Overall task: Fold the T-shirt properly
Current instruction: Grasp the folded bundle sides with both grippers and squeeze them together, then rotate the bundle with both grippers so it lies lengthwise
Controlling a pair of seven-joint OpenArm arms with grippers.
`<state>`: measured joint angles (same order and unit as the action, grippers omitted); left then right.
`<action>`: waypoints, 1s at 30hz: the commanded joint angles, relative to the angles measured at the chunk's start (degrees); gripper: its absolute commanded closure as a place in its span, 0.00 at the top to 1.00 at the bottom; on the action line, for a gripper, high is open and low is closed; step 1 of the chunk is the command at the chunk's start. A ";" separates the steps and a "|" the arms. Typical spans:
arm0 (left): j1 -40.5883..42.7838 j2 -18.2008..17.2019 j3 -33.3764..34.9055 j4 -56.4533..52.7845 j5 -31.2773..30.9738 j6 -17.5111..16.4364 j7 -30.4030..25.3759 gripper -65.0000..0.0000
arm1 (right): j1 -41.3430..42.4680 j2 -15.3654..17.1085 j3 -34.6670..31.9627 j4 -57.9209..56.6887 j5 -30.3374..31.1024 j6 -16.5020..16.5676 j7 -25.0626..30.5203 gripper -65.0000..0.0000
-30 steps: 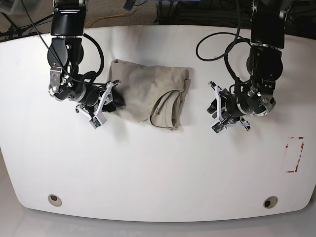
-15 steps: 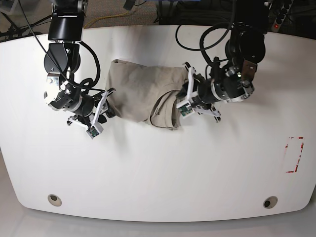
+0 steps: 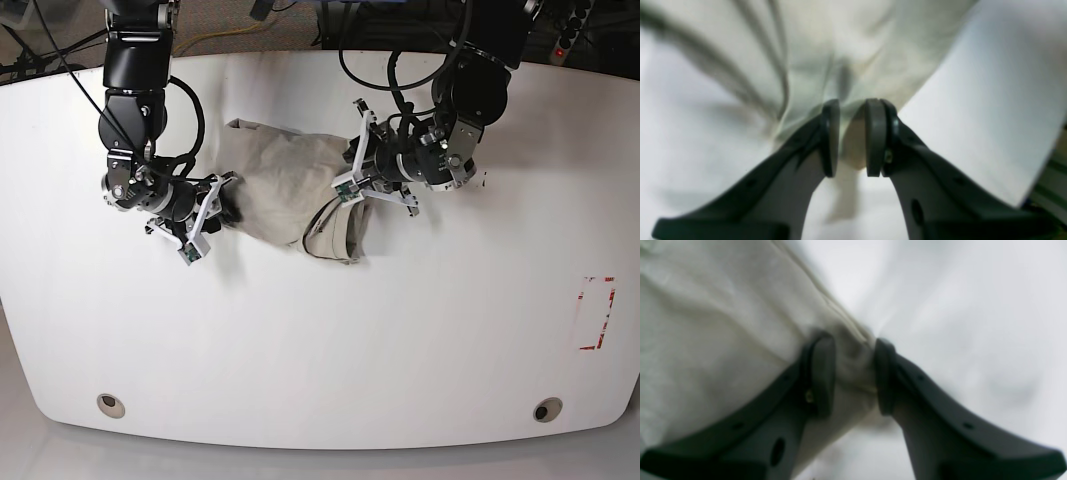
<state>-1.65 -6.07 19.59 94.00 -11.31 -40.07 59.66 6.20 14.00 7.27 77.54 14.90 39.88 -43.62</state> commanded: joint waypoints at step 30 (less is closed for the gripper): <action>-16.86 -12.35 -4.61 2.66 2.65 0.07 -2.47 0.19 | -7.73 -10.61 -21.73 18.33 0.80 -4.49 -7.77 0.28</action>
<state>-18.39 -18.33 16.43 93.01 -8.64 -40.12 55.68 -2.52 3.57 -13.30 94.78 14.28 35.94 -52.58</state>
